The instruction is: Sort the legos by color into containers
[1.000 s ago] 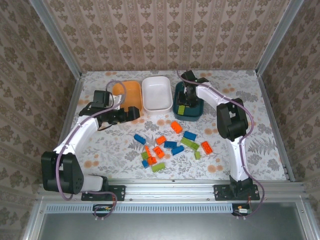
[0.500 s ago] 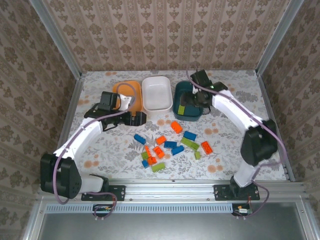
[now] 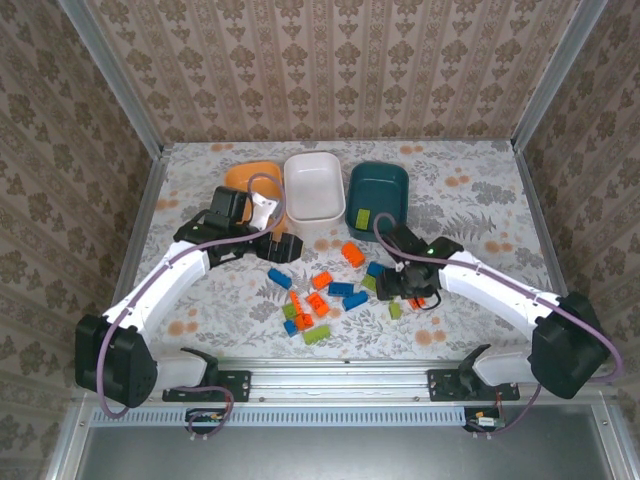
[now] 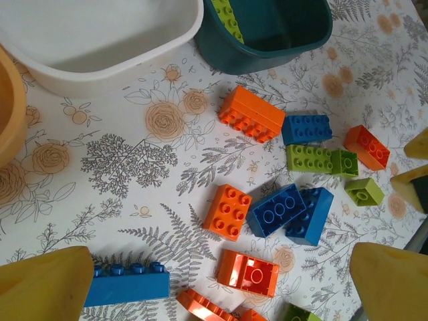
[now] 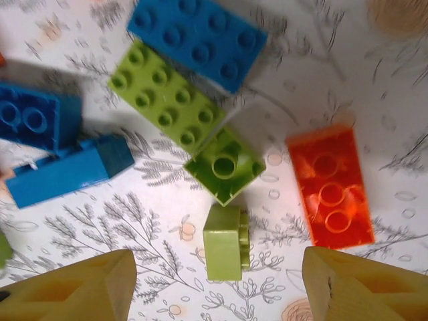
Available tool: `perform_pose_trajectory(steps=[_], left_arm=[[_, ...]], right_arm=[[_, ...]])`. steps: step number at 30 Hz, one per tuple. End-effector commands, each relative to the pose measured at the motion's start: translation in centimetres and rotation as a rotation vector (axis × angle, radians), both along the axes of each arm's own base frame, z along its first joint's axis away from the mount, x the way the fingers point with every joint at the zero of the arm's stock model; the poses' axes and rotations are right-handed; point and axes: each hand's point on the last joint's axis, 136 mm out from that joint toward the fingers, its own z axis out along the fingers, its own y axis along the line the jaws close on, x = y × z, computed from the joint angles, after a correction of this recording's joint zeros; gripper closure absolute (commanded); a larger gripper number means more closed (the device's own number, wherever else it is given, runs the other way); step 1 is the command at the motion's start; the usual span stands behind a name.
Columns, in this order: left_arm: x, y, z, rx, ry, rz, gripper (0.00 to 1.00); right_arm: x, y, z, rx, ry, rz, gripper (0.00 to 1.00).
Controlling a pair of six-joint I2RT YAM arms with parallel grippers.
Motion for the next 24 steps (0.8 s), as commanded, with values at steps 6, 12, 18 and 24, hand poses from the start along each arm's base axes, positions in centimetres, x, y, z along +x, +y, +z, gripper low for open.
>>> perform_pose_trajectory(steps=[6, 12, 18, 24], left_arm=[[-0.1, 0.2, 0.3, 0.023, -0.022, -0.02, 0.0], [-0.1, 0.2, 0.0, 0.031, -0.015, -0.018, 0.0], [-0.1, 0.3, 0.1, 0.033, -0.015, -0.015, 0.0], [-0.1, 0.3, -0.1, 0.038, -0.014, -0.014, 0.0]], right_arm=[[-1.3, -0.1, -4.3, -0.083, 0.085, -0.017, 0.39], [-1.8, -0.3, -5.6, -0.103, 0.106, -0.023, 0.46], [-1.9, -0.6, -6.2, -0.125, 0.116, -0.022, 0.53], [-1.9, -0.5, -6.1, -0.125, 0.116, -0.025, 0.67]])
